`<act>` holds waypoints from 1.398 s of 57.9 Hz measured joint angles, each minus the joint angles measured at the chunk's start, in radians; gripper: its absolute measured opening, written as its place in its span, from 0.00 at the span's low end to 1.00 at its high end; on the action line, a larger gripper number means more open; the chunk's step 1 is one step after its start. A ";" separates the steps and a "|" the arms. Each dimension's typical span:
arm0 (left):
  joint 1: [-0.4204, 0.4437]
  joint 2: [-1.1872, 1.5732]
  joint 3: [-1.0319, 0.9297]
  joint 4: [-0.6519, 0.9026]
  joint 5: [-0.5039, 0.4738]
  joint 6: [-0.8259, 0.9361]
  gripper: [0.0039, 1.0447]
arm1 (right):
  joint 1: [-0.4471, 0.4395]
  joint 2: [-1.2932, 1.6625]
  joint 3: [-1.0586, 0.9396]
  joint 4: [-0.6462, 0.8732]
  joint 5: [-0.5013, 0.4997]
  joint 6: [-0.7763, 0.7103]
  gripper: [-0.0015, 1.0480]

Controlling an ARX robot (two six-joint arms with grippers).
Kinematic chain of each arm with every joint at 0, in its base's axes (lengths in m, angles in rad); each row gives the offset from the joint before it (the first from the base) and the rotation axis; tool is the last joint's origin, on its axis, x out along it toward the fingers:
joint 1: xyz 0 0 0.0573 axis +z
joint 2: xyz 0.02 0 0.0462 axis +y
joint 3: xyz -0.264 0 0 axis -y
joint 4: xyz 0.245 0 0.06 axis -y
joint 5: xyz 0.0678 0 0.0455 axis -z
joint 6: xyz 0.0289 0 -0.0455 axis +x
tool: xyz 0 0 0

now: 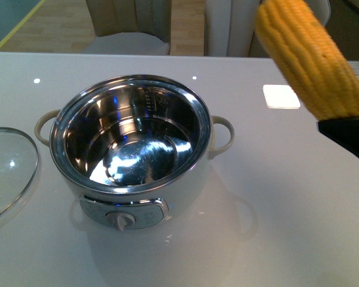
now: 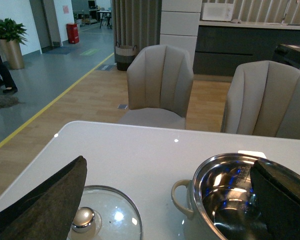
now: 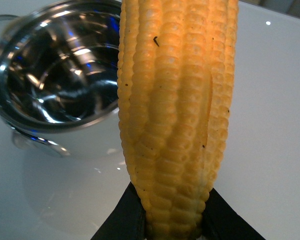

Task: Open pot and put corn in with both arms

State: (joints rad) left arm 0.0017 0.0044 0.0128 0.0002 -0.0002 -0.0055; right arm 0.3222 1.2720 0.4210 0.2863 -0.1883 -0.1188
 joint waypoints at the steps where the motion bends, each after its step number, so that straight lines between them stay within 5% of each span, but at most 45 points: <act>1: 0.000 0.000 0.000 0.000 0.000 0.000 0.93 | 0.011 0.004 0.006 0.000 0.002 0.004 0.13; 19: 0.000 0.000 0.000 0.000 0.000 0.000 0.93 | 0.241 0.230 0.194 0.024 0.015 0.093 0.13; 53: 0.000 0.000 0.000 0.000 0.000 0.000 0.93 | 0.365 0.592 0.500 -0.060 0.030 0.233 0.13; 81: 0.000 0.000 0.000 0.000 0.000 0.000 0.93 | 0.352 0.581 0.485 -0.048 0.099 0.267 0.86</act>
State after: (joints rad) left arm 0.0017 0.0044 0.0128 0.0002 -0.0002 -0.0055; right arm 0.6746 1.8530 0.9058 0.2382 -0.0895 0.1478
